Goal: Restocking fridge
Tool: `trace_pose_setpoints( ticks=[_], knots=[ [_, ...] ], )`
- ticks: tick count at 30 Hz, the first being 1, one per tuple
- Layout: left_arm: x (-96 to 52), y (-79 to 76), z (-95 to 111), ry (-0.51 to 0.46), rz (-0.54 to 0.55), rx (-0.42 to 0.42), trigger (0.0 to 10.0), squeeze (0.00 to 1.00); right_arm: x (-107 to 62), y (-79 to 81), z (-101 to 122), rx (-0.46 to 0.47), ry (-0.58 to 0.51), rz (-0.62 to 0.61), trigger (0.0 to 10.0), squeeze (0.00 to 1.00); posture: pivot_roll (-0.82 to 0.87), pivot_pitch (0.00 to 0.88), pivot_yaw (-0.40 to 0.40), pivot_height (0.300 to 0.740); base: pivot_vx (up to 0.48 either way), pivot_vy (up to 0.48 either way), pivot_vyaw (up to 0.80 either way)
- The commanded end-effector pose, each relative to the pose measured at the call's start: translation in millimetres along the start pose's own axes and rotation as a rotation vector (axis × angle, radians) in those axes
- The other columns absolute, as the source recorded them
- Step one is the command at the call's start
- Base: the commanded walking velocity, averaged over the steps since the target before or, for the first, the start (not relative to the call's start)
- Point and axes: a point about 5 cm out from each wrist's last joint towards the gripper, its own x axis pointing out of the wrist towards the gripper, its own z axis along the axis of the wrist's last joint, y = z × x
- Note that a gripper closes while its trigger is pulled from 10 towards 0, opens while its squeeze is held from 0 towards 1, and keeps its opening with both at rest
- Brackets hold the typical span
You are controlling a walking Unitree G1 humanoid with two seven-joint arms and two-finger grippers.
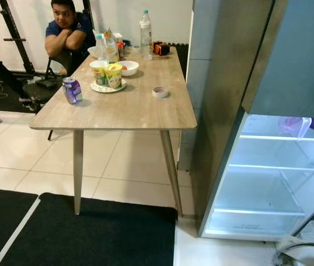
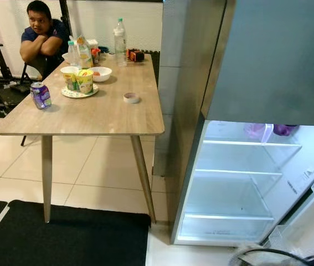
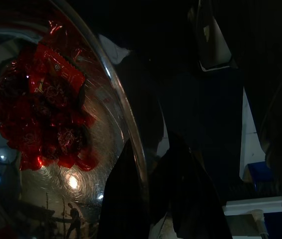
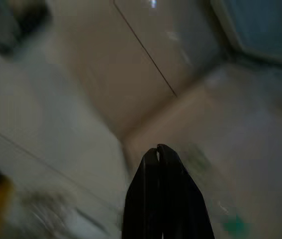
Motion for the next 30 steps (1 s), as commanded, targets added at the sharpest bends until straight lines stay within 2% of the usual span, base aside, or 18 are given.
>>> trace_pose_setpoints(
  ticks=[1,2,5,7,8,9,10,13,16,18,20,21,23,25,26,27,28,30],
  knots=[
    [0.1,3.3,5.7,-0.024,0.016,0.004,10.0,0.0,3.1,5.6,1.4,0.117,-0.058,-0.003,10.0,0.0,-0.08,0.021,-0.041,0.74,0.0,0.0,0.0],
    [0.0,5.0,5.4,-0.022,0.022,0.005,10.0,0.0,9.6,17.7,5.4,0.183,-0.092,0.01,10.0,0.0,-0.07,0.021,-0.038,0.74,0.0,0.0,0.0],
    [-0.3,7.4,4.4,-0.016,0.03,0.012,10.0,0.0,15.5,29.0,9.1,0.244,-0.123,0.002,10.0,0.0,-0.08,0.019,-0.035,0.74,0.0,0.0,0.0],
    [-1.0,13.9,2.0,0.001,0.05,0.079,10.0,0.0,24.6,50.3,9.6,0.354,-0.152,-0.004,10.0,0.0,-0.08,0.019,-0.035,0.74,0.0,0.0,0.0],
    [-1.0,13.9,2.0,0.001,0.05,0.079,10.0,0.0,24.6,50.3,9.6,0.354,-0.152,-0.004,10.0,0.0,-0.08,0.019,-0.035,0.74,0.0,0.0,0.0],
    [-1.9,21.0,-0.4,0.015,0.072,0.128,10.0,0.0,29.1,64.4,5.0,0.397,-0.148,-0.002,10.0,0.0,-0.06,0.02,-0.029,0.74,0.0,0.0,0.0],
    [-2.5,25.1,-1.5,0.021,0.084,0.153,10.0,0.0,30.6,70.1,2.9,0.418,-0.153,0.0,10.0,0.0,-0.06,0.02,-0.029,0.74,0.0,0.0,0.0],
    [-4.1,35.2,-4.1,0.037,0.116,0.174,10.0,0.0,32.6,79.7,-2.3,0.473,-0.159,0.002,10.0,0.0,-0.07,0.019,-0.025,0.74,0.0,0.0,0.0],
    [-5.8,44.8,-6.5,0.054,0.146,0.201,10.0,0.0,33.7,86.2,-8.3,0.498,-0.15,-0.002,10.0,0.0,-0.06,0.018,-0.026,0.74,0.0,0.0,0.0],
    [-5.8,44.8,-6.5,0.054,0.146,0.201,10.0,0.0,33.7,86.2,-8.3,0.498,-0.15,-0.002,10.0,0.0,-0.06,0.018,-0.026,0.74,0.0,0.0,0.0],
    [-8.8,59.3,-7.8,0.072,0.197,0.27,10.0,0.0,34.2,91.1,-13.8,0.54,-0.142,-0.008,10.0,0.0,-0.06,0.013,-0.021,0.74,0.0,0.0,0.0],
    [-8.8,59.3,-7.8,0.072,0.197,0.27,10.0,0.0,34.2,91.1,-13.8,0.54,-0.142,-0.008,10.0,0.0,-0.06,0.013,-0.021,0.74,0.0,0.0,0.0],
    [-11.3,70.4,-7.9,0.08,0.24,0.298,10.0,0.0,34.5,92.7,-14.6,0.565,-0.148,-0.017,10.0,0.0,-0.06,0.013,-0.015,0.74,0.0,0.0,0.0],
    [-18.0,96.9,1.8,0.059,0.36,0.342,10.0,0.0,35.1,91.2,-9.5,0.62,-0.177,-0.051,10.0,0.0,-0.06,0.011,-0.01,0.74,0.0,0.0,0.0],
    [-18.0,96.9,1.8,0.059,0.36,0.342,10.0,0.0,35.1,91.2,-9.5,0.62,-0.177,-0.051,10.0,0.0,-0.06,0.011,-0.01,0.74,0.0,0.0,0.0],
    [-21.2,108.2,12.5,0.024,0.419,0.35,10.0,0.0,35.4,90.0,-4.2,0.643,-0.201,-0.057,10.0,0.0,-0.06,0.011,-0.01,0.74,0.0,0.0,0.0],
    [-26.4,122.9,33.7,-0.056,0.507,0.322,10.0,0.0,35.9,88.2,4.9,0.665,-0.236,-0.059,10.0,0.0,-0.06,0.015,-0.007,0.74,0.0,0.0,0.0],
    [-28.1,126.3,41.0,-0.086,0.532,0.32,10.0,0.0,36.0,88.2,7.2,0.67,-0.243,-0.058,10.0,0.0,-0.06,0.015,-0.001,0.74,0.0,0.0,0.0]
  ],
)
